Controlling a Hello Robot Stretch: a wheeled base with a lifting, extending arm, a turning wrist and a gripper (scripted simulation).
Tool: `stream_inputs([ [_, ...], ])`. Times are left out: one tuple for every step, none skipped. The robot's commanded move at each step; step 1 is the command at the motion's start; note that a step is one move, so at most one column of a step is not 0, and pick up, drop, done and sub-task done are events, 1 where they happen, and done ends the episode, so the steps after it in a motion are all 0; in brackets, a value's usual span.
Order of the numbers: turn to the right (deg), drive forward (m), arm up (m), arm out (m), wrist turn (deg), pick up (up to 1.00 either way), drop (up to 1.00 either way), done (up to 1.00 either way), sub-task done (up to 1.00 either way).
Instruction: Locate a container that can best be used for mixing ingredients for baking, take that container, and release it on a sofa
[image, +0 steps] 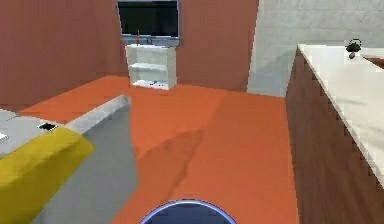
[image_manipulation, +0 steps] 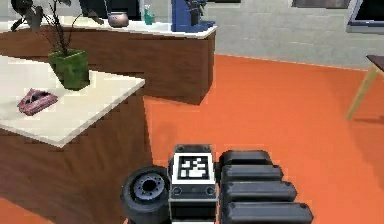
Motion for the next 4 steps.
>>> stream_inputs([
  [9.0,0.0,0.0,0.0,0.0,0.0,0.0,0.0,0.0],
  [0.0,0.75,0.0,0.0,0.0,0.0,0.0,0.0,0.0],
  [-18.0,0.0,0.0,0.0,0.0,0.0,0.0,0.0,0.0],
  [0.0,1.0,0.0,0.0,0.0,0.0,0.0,0.0,0.0],
])
